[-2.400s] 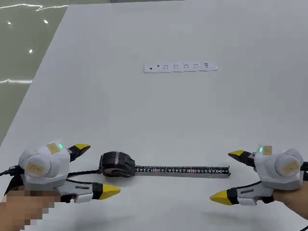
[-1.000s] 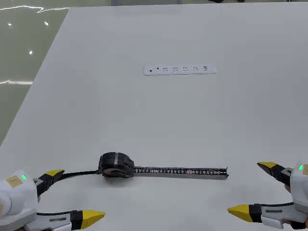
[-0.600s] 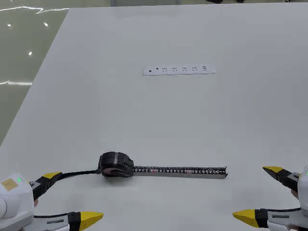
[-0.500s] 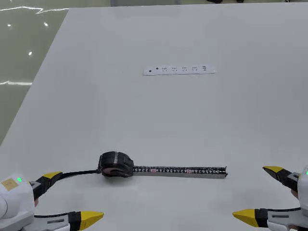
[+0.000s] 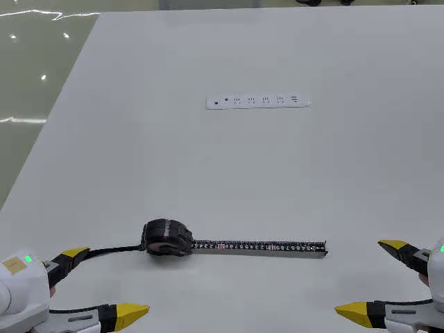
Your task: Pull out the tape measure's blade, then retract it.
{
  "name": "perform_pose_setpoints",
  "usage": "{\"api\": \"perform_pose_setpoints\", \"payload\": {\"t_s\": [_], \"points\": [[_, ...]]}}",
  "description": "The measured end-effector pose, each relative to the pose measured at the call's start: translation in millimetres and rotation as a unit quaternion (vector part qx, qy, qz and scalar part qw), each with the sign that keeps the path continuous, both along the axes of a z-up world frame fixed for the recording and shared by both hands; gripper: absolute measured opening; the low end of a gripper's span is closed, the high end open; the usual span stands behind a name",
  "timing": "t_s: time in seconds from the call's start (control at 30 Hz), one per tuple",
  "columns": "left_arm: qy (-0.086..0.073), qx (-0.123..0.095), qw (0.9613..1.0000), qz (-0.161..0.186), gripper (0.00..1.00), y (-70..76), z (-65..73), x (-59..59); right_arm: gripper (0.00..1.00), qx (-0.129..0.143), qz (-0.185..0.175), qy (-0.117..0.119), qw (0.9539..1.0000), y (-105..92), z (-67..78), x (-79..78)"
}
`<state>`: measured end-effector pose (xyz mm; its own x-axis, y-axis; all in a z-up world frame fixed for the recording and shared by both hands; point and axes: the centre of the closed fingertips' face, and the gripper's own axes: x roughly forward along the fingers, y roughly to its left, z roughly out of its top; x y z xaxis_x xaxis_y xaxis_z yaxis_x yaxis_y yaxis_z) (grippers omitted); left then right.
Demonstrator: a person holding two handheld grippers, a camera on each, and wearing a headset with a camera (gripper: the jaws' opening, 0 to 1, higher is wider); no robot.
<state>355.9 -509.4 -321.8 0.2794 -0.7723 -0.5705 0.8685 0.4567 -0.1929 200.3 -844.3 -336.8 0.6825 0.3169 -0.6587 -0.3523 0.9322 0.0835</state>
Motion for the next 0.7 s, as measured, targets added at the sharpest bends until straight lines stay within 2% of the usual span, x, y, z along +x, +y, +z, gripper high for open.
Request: {"api": "perform_pose_setpoints", "payload": {"t_s": [0.7], "points": [[0.009,0.004,0.9999,0.001,0.97,3.3,-1.8,-1.4,0.94,0.002,0.004,0.006,1.0000,1.5,-1.7,-1.3]]}}
